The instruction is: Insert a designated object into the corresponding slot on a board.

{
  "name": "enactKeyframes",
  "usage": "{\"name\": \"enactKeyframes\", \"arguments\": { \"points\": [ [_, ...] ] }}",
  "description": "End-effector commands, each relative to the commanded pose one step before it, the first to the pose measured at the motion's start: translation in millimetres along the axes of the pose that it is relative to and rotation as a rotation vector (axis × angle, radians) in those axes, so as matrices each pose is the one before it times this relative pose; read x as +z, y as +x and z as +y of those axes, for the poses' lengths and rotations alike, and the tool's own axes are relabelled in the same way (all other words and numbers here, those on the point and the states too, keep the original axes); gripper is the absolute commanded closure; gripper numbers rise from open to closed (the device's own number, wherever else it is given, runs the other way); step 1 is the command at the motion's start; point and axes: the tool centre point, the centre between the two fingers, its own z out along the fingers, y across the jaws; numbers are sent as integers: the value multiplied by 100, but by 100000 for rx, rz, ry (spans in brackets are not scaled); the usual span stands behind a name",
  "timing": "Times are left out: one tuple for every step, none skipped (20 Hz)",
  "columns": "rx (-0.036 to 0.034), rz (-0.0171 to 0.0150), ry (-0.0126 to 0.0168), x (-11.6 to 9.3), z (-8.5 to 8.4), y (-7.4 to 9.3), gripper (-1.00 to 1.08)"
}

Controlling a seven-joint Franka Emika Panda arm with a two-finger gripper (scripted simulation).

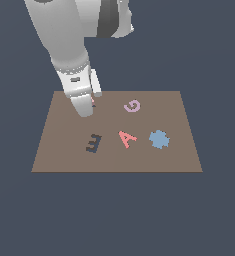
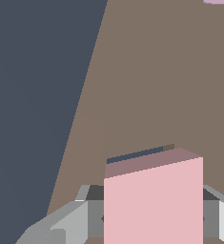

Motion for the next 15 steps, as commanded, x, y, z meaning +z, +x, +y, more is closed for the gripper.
{"name": "enactKeyframes", "arguments": {
  "points": [
    [-169,17,26,371,26,12,108],
    [-97,-1,10,220,17,3,108],
    [-69,-1,8,157,11,2,108],
    [0,0,0,92,-5,-18,108],
    [-68,-2,9,35,16,26,108],
    [0,0,0,0,0,0,-92],
    [0,0,0,0,0,0,-92],
    [0,0,0,0,0,0,-92],
    [0,0,0,0,0,0,-92],
    [0,0,0,0,0,0,-92],
    [0,0,0,0,0,0,-92],
    [0,0,0,0,0,0,-92],
    [0,0,0,0,0,0,-92],
    [0,0,0,0,0,0,-92],
    [0,0,0,0,0,0,-92]
  ]
}}
